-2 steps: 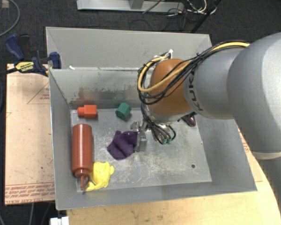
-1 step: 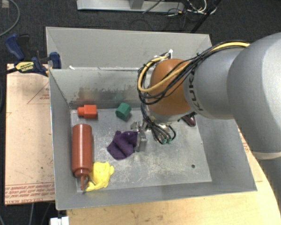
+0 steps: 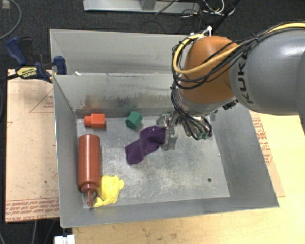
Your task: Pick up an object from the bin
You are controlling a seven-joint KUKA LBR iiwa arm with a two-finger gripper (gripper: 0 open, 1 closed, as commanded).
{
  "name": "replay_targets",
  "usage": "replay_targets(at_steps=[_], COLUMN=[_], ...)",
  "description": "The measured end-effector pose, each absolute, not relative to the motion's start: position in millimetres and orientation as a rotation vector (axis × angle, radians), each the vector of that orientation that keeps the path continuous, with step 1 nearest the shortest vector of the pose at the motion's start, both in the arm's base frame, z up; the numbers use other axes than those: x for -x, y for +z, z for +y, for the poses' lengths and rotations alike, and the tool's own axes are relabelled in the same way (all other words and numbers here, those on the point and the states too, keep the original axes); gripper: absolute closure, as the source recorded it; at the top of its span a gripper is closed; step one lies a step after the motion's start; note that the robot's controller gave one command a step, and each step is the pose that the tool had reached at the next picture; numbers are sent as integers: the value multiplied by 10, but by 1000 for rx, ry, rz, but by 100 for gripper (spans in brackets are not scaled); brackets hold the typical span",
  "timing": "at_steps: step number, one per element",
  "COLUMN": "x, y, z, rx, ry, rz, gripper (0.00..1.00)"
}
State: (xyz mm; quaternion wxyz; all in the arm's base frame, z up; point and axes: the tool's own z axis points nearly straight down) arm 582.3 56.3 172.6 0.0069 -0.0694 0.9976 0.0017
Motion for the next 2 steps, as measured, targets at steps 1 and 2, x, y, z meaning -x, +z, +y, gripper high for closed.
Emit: replay_targets(at_steps=[1,2], x=[-5823,-5829], y=[1726,2123], z=[566,524], rx=[218,245], ry=[5,6], rz=[3120,3126], gripper=[100,100])
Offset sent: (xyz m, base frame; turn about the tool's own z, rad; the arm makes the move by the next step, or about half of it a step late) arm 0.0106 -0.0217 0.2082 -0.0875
